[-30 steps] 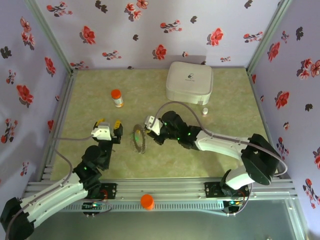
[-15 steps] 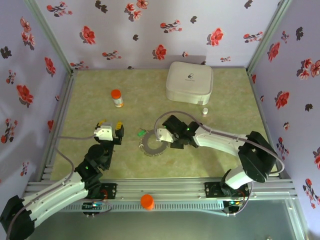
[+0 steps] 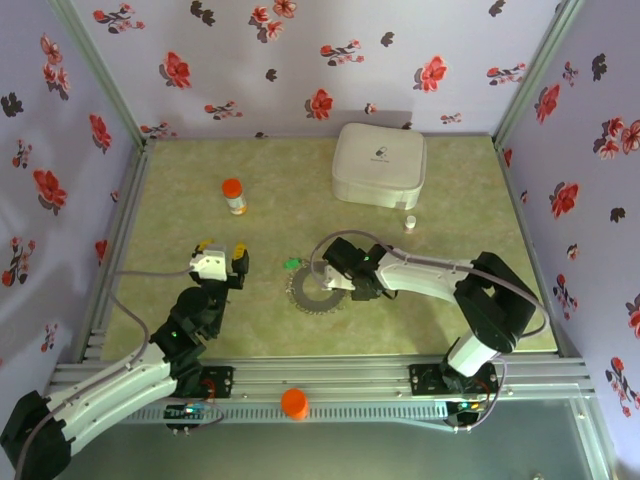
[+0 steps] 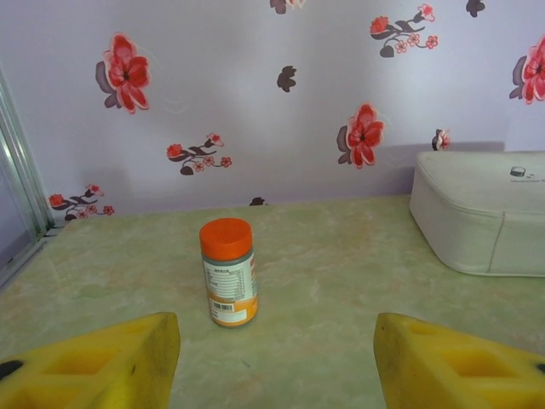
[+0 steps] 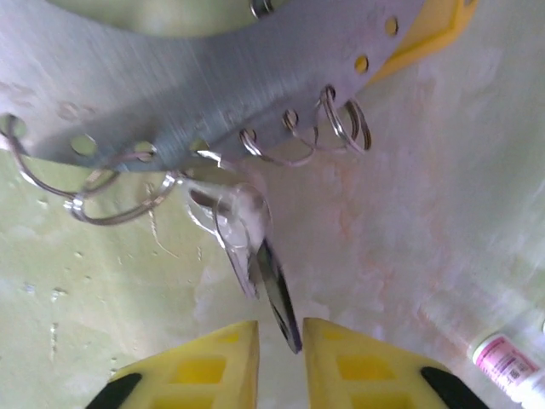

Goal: Put the keys on the keyring

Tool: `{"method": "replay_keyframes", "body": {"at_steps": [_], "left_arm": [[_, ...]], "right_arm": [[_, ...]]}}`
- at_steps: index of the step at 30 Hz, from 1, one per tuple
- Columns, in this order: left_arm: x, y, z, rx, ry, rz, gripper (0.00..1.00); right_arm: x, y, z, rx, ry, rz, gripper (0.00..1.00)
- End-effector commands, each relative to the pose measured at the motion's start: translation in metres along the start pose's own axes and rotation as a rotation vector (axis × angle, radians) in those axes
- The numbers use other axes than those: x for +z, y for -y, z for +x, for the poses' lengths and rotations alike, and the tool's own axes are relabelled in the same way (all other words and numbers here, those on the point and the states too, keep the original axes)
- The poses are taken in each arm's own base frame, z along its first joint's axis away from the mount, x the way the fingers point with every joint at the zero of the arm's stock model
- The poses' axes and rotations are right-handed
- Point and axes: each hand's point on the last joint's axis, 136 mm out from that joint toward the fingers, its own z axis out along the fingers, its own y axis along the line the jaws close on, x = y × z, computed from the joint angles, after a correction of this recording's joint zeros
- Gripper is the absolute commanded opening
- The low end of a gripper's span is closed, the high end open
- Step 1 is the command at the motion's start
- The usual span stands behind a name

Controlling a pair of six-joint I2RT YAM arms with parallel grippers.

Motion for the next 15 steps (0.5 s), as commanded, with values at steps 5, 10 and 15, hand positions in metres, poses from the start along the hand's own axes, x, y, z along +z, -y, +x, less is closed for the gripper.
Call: {"method": "replay_keyframes", "body": {"at_steps": [5, 10, 15], "left_arm": [[0.005, 0.008, 0.001, 0.025, -0.035, 0.042, 0.62], [0.012, 0.016, 0.016, 0.025, -0.124, 0.063, 0.63], [0.020, 0.032, 0.030, 0.017, -0.217, 0.102, 0.64]], "right_arm": [[-0.001, 0.006, 0.029, 0.068, -0.082, 0.030, 0.30], [-0.029, 0.015, -0.001, 0.291, 0.134, 0.015, 0.36], [-0.071, 0.037, -0.032, 0.665, 0.425, 0.024, 0.36]]}}
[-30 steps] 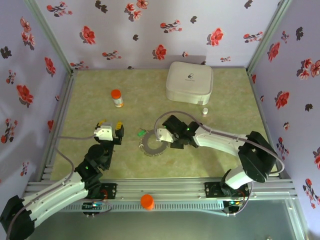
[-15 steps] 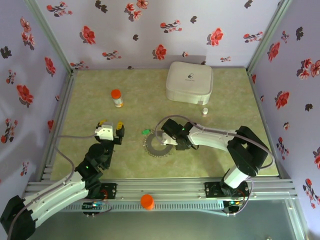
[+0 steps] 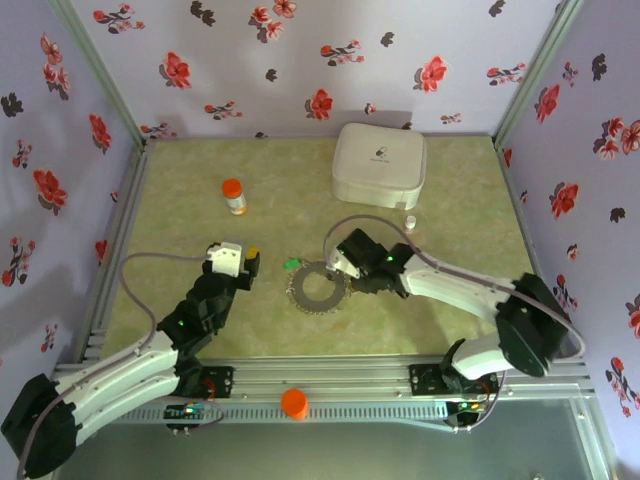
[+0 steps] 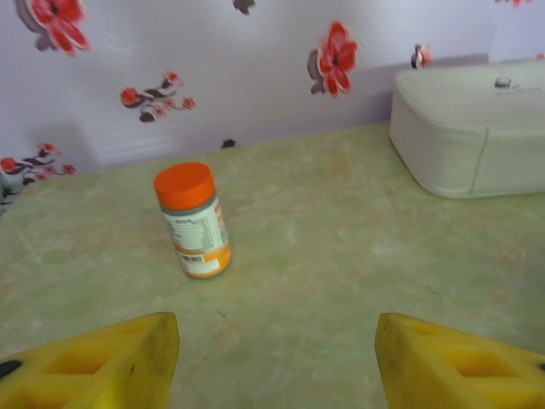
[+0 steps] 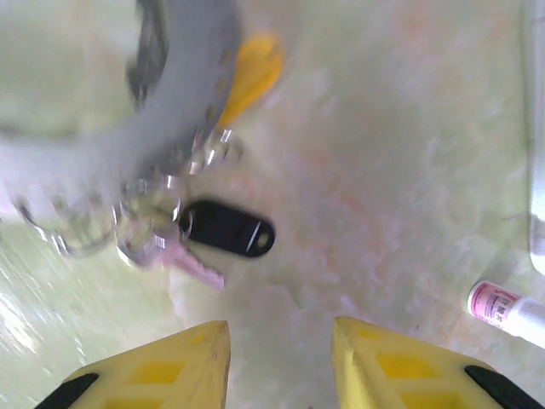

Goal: Put the keys on the keyring

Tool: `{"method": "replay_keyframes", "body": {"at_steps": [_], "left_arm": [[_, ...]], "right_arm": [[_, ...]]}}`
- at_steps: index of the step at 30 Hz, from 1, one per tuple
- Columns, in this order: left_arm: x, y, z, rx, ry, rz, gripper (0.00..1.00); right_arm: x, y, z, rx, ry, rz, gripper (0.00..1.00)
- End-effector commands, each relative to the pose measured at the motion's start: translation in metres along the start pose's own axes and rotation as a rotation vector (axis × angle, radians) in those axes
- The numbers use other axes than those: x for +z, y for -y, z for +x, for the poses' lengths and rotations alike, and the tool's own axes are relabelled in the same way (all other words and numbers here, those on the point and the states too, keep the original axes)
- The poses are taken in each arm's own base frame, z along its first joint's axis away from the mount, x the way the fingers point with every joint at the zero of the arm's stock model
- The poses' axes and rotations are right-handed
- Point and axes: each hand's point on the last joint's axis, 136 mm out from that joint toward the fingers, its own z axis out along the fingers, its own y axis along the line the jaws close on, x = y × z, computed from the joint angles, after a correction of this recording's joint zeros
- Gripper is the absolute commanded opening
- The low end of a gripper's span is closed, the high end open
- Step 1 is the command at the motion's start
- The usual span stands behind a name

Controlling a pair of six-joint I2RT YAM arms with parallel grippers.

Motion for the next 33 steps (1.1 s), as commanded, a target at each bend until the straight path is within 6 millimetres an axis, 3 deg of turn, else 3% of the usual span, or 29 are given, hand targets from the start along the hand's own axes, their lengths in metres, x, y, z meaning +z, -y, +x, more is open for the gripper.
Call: {"method": "replay_keyframes", "body": {"at_steps": [1, 3, 8, 14, 21, 33], "left_arm": [[0.008, 0.011, 0.000, -0.054, -0.051, 0.033, 0.64], [0.015, 0.019, 0.003, -0.049, -0.080, 0.057, 0.64], [0.030, 0.044, 0.005, -0.049, -0.129, 0.135, 0.64], [0.040, 0.050, 0.011, -0.143, -0.116, 0.129, 0.63], [0.049, 0.065, 0.027, -0.187, -0.195, 0.165, 0.59], [0.052, 0.086, 0.034, -0.203, -0.253, 0.225, 0.56]], "right_arm": [[-0.017, -0.001, -0.033, 0.341, 0.198, -0.044, 0.36], [-0.022, -0.001, -0.038, 0.464, 0.246, -0.046, 0.36], [-0.021, -0.004, -0.026, 0.774, 0.197, -0.073, 0.35], [-0.011, -0.030, 0.001, 0.803, 0.100, -0.140, 0.34], [-0.006, -0.079, -0.002, 0.889, 0.097, -0.412, 0.37], [0.015, -0.093, -0.001, 0.940, 0.100, -0.510, 0.36]]}}
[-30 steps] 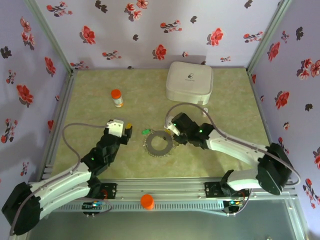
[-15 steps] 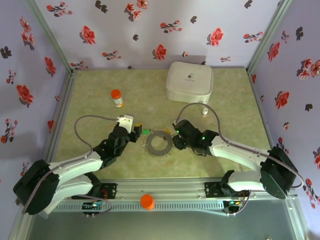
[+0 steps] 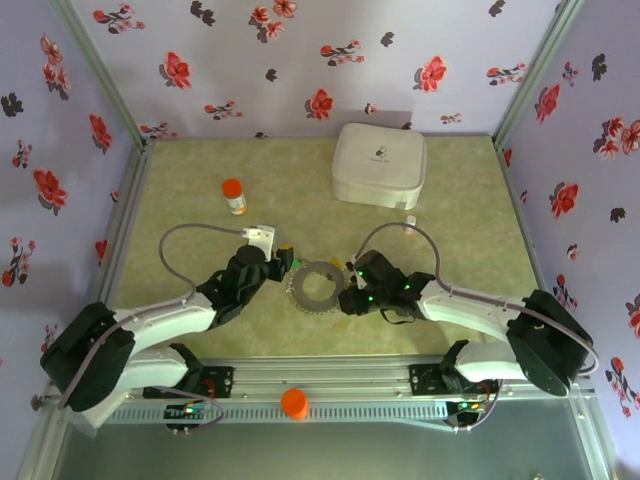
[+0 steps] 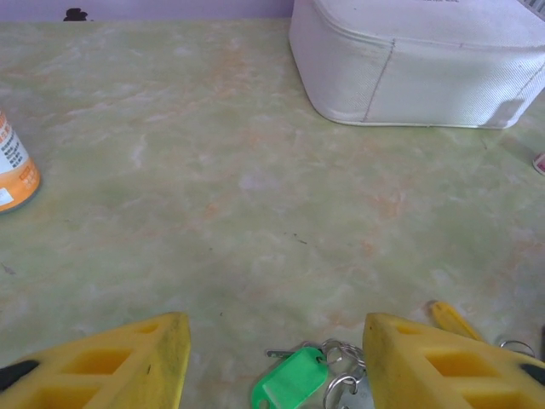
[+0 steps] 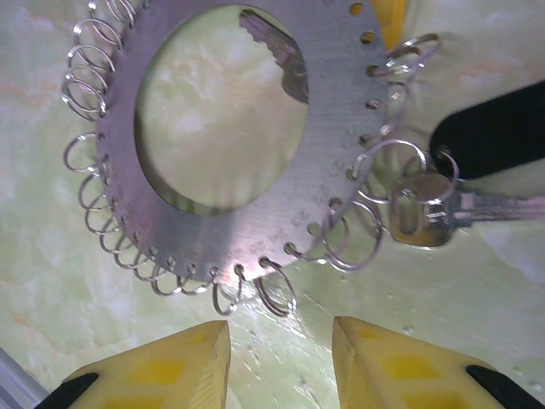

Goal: Put the keys on the keyring

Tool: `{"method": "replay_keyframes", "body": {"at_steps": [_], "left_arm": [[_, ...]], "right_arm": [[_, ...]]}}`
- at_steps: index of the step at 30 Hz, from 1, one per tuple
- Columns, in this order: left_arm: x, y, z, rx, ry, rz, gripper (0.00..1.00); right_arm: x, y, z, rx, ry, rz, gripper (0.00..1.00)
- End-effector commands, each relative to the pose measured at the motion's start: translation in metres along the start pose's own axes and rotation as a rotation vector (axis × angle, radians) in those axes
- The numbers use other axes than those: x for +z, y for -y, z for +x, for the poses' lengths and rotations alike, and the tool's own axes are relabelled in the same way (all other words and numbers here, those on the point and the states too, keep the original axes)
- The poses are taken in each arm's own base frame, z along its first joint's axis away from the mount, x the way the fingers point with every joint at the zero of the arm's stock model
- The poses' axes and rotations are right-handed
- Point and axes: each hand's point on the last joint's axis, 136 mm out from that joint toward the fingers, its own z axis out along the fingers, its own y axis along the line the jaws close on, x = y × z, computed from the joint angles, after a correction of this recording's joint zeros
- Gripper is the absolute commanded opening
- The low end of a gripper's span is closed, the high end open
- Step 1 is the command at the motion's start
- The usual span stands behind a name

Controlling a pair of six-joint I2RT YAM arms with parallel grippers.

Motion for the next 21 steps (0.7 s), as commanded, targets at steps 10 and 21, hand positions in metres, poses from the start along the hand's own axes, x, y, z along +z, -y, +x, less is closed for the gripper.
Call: {"method": "replay_keyframes", "body": {"at_steps": [10, 21], "left_arm": [[0.001, 0.016, 0.000, -0.024, -0.011, 0.040, 0.54], [0.002, 0.018, -0.002, -0.023, -0.004, 0.037, 0.52]], "right_arm": [[0.021, 0.009, 0.004, 0.037, -0.010, -0.001, 0.32], [0.031, 0.005, 0.006, 0.029, -0.037, -0.025, 0.24]]}}
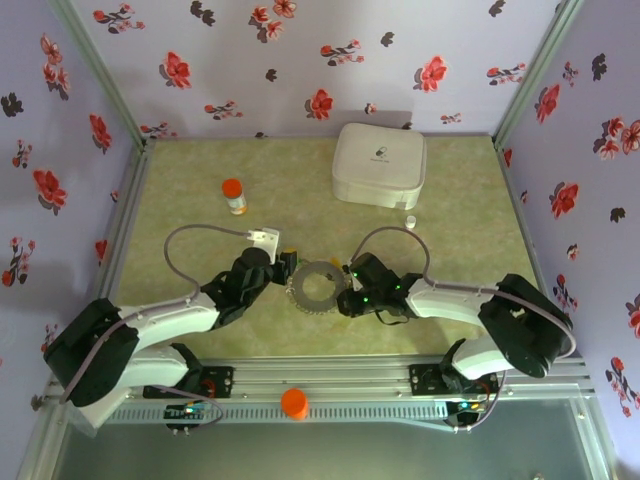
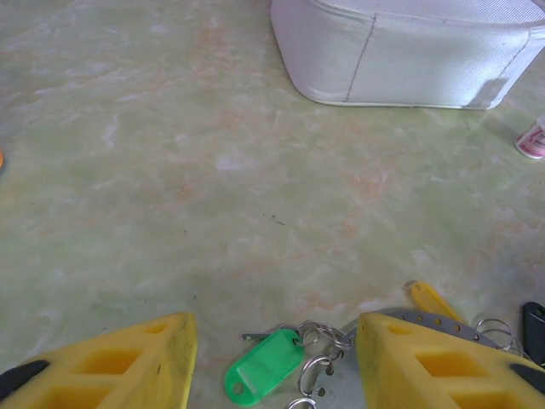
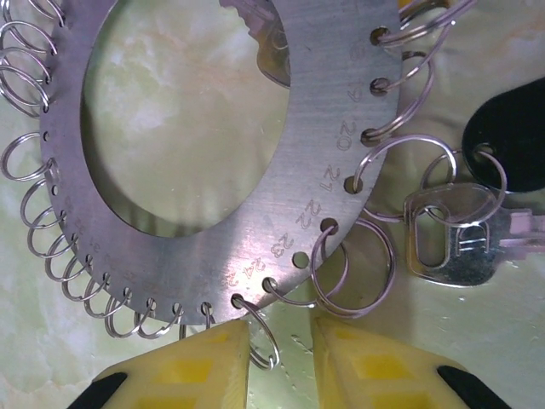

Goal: Put the keys on the keyring

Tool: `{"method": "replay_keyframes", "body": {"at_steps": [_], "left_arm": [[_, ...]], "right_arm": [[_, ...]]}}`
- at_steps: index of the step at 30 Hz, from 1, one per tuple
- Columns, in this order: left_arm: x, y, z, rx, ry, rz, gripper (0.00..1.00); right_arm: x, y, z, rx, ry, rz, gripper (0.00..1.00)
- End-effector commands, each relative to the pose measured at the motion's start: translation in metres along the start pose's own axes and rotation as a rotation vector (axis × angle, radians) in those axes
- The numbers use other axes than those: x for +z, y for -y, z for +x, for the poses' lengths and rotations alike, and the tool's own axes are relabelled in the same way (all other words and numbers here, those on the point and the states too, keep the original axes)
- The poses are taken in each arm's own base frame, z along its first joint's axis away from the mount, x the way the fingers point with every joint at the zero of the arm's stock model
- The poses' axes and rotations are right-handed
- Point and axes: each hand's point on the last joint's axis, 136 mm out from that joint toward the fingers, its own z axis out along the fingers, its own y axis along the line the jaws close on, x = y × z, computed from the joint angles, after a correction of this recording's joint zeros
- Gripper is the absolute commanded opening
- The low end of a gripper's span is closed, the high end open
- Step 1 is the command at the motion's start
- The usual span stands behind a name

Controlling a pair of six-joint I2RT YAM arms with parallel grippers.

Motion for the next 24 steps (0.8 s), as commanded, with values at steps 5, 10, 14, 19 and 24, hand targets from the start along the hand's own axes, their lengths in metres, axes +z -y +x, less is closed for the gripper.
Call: {"method": "replay_keyframes", "body": {"at_steps": [5, 10, 14, 19, 24], "left_arm": [[0.001, 0.005, -0.012, -0.018, 0.028, 0.002, 0.51], [0.000, 0.003, -0.011, -0.016, 0.029, -0.002, 0.51], [-0.002, 0.002, -0.012, -0.015, 0.034, -0.004, 0.51], [-0.007, -0.002, -0.015, -0.001, 0.049, -0.016, 0.51], [-0.012, -0.004, -0.020, 0.045, 0.062, -0.025, 0.51]], "right_arm": [[0.003, -0.007, -0.002, 0.000, -0.004, -0.042, 0.19], [0.004, -0.009, -0.003, -0.003, -0.001, -0.050, 0.15], [0.002, -0.008, -0.004, -0.008, 0.002, -0.046, 0.08], [-0.008, -0.008, -0.009, -0.062, 0.023, -0.025, 0.00], [-0.029, -0.011, -0.018, -0.203, 0.073, 0.009, 0.00]]}}
